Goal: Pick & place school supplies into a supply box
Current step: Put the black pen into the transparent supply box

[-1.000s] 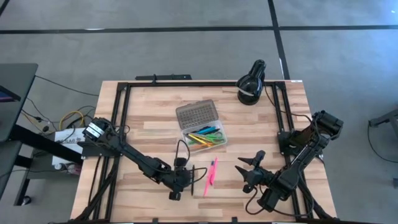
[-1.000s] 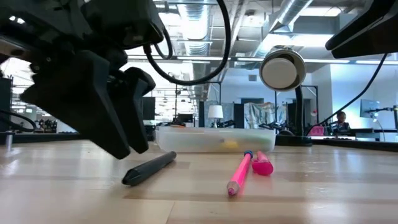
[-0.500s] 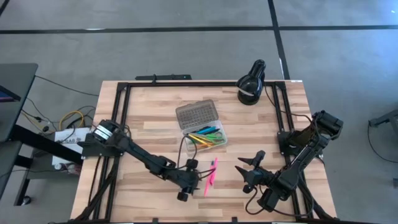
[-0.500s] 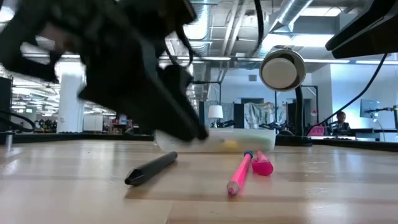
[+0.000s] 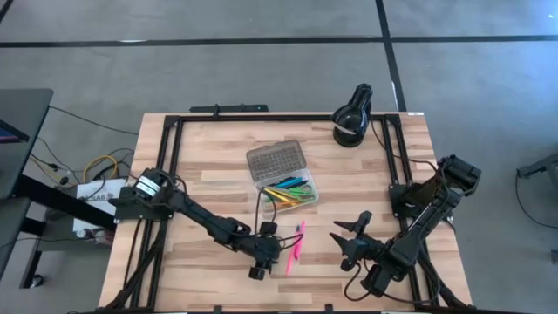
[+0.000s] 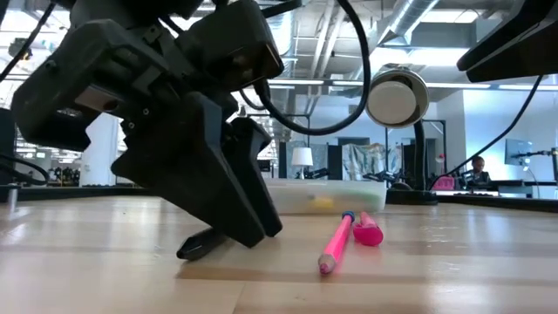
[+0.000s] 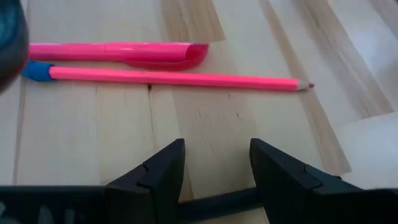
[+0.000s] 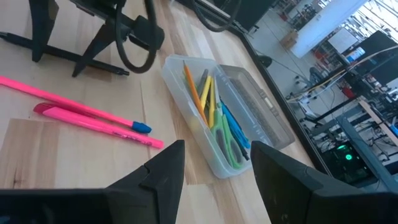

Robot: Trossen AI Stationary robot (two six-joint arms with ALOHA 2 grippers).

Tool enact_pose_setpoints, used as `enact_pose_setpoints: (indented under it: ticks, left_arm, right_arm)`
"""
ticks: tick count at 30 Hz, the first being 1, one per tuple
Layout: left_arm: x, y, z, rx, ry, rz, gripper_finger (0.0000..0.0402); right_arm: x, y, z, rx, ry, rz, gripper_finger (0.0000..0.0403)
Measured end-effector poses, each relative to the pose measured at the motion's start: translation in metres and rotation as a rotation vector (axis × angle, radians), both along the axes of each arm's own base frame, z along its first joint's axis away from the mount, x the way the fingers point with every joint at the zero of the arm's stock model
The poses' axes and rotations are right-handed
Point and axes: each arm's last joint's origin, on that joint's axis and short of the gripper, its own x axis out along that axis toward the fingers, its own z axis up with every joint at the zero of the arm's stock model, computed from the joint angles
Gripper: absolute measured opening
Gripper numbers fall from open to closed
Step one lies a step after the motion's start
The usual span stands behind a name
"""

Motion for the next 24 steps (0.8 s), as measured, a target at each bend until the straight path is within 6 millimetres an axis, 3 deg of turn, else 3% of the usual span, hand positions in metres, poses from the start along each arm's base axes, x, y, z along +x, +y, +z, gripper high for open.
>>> enact_pose_setpoints:
  ticks: [14, 24]
  left_arm:
    - [-0.002, -0.020, 0.025, 0.105, 0.232, -0.003, 0.0176]
    - [-0.011, -0.032, 0.032, 0.165, 0.300, 0.051, 0.0176]
  right_arm:
    - [0.000, 0.000, 0.000, 0.000, 0.000, 0.000, 0.0177]
    - [0.000, 0.000, 0.000, 0.000, 0.000, 0.000, 0.0177]
